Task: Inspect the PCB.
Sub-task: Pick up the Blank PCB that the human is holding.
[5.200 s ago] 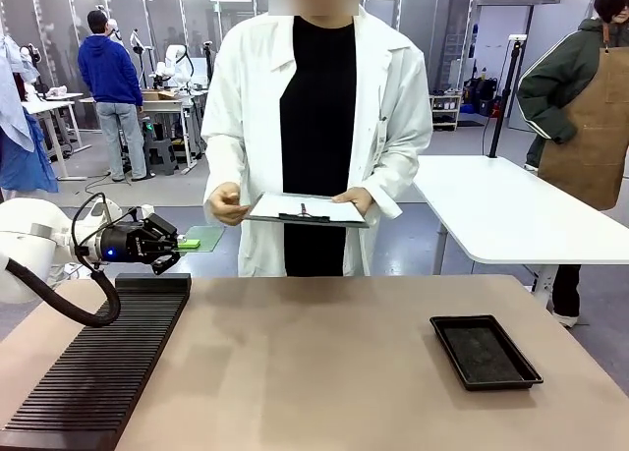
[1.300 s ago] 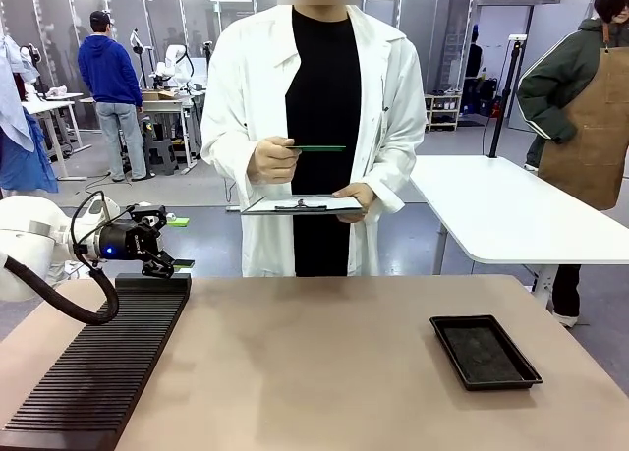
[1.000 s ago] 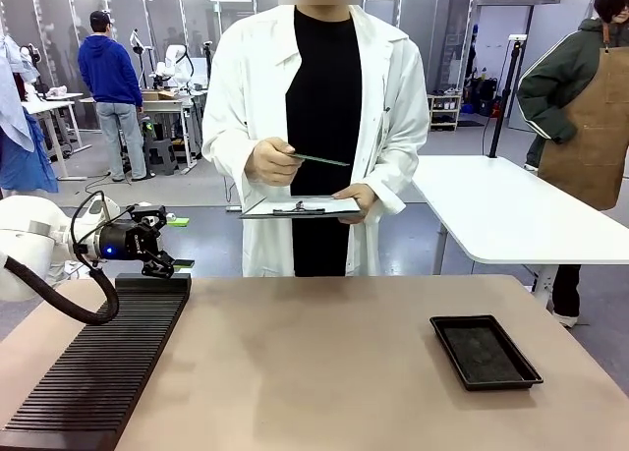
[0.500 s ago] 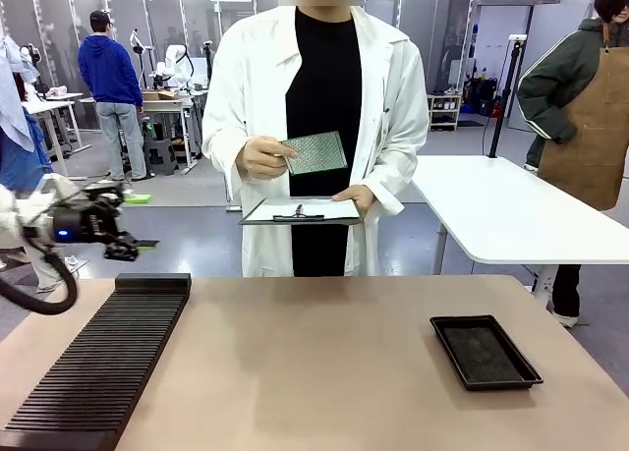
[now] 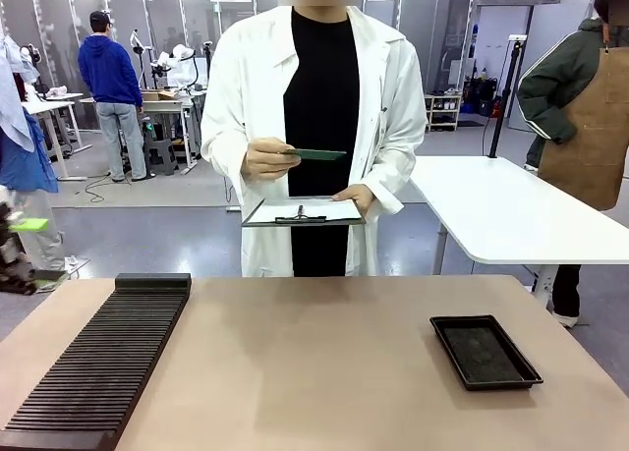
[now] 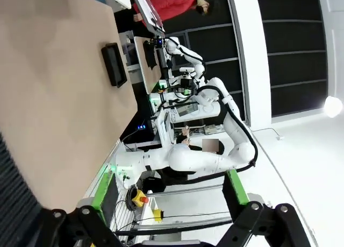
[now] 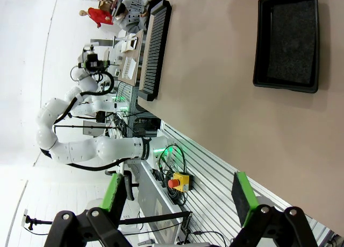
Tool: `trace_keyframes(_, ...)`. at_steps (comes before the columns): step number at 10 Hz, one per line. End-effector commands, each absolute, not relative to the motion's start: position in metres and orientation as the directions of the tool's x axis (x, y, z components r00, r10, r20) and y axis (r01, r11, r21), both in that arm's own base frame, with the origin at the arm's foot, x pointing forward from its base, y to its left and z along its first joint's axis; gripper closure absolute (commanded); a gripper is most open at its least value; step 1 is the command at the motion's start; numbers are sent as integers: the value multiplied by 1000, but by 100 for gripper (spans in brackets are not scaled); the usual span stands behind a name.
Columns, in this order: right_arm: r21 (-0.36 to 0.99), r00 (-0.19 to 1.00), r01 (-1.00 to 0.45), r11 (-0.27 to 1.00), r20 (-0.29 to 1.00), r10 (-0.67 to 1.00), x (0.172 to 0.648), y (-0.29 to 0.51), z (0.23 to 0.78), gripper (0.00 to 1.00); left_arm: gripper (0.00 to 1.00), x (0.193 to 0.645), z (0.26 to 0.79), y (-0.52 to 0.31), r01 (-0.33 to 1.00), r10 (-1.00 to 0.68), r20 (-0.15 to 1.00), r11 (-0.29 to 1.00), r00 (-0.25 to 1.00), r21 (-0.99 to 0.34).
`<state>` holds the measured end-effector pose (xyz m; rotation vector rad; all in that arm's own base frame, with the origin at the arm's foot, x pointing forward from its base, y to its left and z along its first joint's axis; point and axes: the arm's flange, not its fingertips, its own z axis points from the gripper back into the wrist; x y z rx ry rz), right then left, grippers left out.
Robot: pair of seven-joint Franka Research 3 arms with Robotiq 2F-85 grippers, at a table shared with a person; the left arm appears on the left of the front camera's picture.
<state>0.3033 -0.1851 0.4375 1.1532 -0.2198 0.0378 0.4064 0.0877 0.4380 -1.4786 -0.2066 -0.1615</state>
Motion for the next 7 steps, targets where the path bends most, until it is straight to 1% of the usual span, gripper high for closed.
trace_keyframes(1,903,975,-160,398,209,-82,303,-187,440,0,0,362,430,110,290,40,296,103,954,-951)
trace_keyframes(2,903,975,-160,398,209,-82,303,-187,440,0,0,342,426,125,323,10,327,132,945,-937)
trace_keyframes(3,903,975,-160,398,209,-82,303,-187,440,0,0,324,421,147,339,47,349,152,936,-929)
trace_keyframes(4,903,975,-160,398,209,-82,303,-187,440,0,0,313,417,162,349,54,355,106,933,-931)
trace_keyframes(5,903,975,-160,398,209,-82,303,-187,440,0,0,306,410,175,324,86,337,131,938,-937)
trace_keyframes(7,903,975,-160,398,209,-82,303,-187,440,0,0,297,393,196,266,150,280,103,948,-958)
